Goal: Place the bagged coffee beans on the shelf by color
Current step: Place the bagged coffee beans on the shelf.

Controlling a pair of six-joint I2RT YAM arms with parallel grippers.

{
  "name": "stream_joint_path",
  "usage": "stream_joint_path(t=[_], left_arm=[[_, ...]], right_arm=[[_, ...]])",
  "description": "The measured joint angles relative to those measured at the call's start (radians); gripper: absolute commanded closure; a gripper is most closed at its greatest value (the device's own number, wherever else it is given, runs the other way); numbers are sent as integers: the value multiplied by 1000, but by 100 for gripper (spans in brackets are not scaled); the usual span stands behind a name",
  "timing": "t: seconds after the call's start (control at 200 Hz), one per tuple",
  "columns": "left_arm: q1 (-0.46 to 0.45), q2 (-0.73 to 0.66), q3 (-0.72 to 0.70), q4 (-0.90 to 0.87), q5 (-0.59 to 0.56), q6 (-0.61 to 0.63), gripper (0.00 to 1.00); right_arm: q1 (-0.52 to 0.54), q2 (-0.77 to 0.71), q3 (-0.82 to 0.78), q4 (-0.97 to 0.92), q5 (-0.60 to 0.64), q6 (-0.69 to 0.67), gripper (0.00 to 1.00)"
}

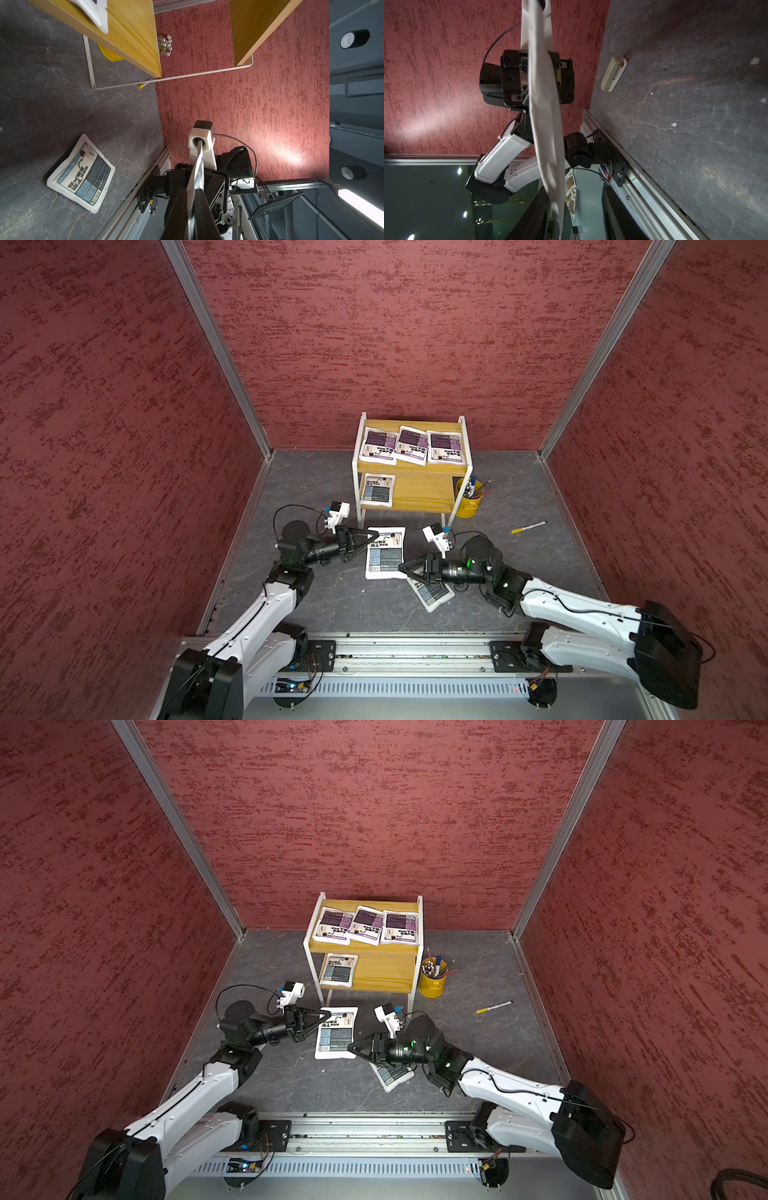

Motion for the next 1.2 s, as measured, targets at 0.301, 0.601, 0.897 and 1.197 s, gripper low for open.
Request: stream_joint_path(t=[0.301, 0.601, 0.897, 1.197], left_arm=[[-5, -2, -2, 58, -71, -45, 92], [-10, 0, -12, 60, -77, -47, 93], [-11, 12, -12, 56, -87, -36, 93], [-10, 18, -13, 41, -90, -23, 67]], right_arm=[[8, 9, -7, 93, 34, 41, 56], [10, 55, -7, 171, 53, 63, 72], [20, 72, -7, 203, 61, 72, 87], [22, 70, -7, 206, 85, 74, 92]])
